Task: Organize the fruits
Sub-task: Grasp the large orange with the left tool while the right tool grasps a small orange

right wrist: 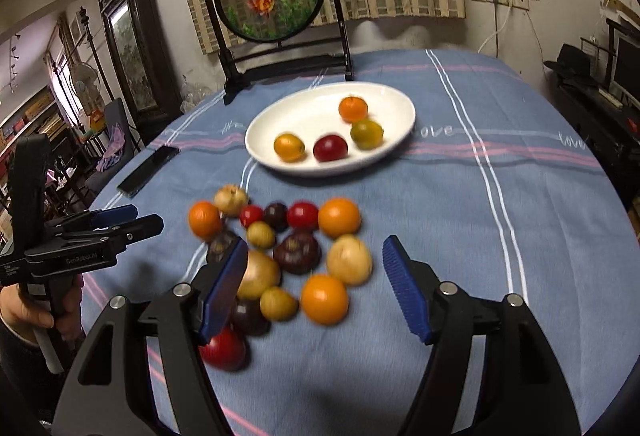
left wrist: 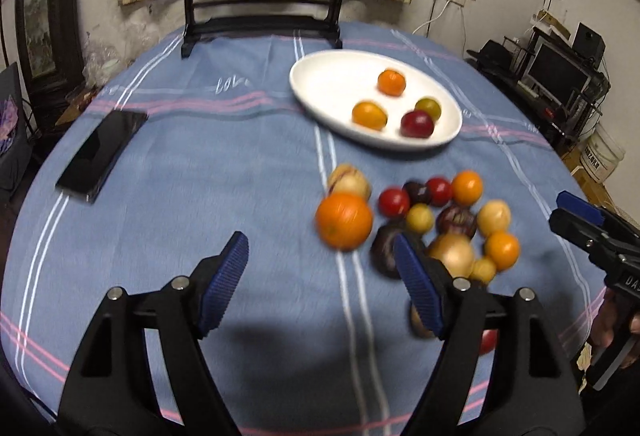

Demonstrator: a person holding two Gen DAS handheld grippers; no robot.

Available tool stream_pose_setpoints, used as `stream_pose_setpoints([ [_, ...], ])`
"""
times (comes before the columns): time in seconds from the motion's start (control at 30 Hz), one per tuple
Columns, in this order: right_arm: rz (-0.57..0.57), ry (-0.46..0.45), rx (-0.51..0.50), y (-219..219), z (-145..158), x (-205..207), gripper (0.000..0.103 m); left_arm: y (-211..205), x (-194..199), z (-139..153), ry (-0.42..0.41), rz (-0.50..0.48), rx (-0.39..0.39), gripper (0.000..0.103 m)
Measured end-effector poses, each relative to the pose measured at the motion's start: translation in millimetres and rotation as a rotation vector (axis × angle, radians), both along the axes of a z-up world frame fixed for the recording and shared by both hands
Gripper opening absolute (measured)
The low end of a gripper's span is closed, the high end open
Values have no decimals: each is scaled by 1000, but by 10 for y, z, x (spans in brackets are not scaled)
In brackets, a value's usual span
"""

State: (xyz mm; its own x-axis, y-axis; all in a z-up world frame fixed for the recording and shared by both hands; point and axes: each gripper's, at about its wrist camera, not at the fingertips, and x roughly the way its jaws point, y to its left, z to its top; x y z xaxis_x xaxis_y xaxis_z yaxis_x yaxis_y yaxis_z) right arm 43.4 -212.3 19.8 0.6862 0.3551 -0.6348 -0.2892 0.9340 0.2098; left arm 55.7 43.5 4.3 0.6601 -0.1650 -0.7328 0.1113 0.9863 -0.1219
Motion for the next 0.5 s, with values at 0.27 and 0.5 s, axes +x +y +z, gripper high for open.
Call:
stream_pose_setpoints([
  [0.27, 8, 48, 10, -31, -235, -221, 71, -75, -70, -240, 56, -65, 35, 77],
  [0.5, 60, 58, -4, 17, -273, -314, 71, -157, 76, -343, 81, -71, 20, 77],
])
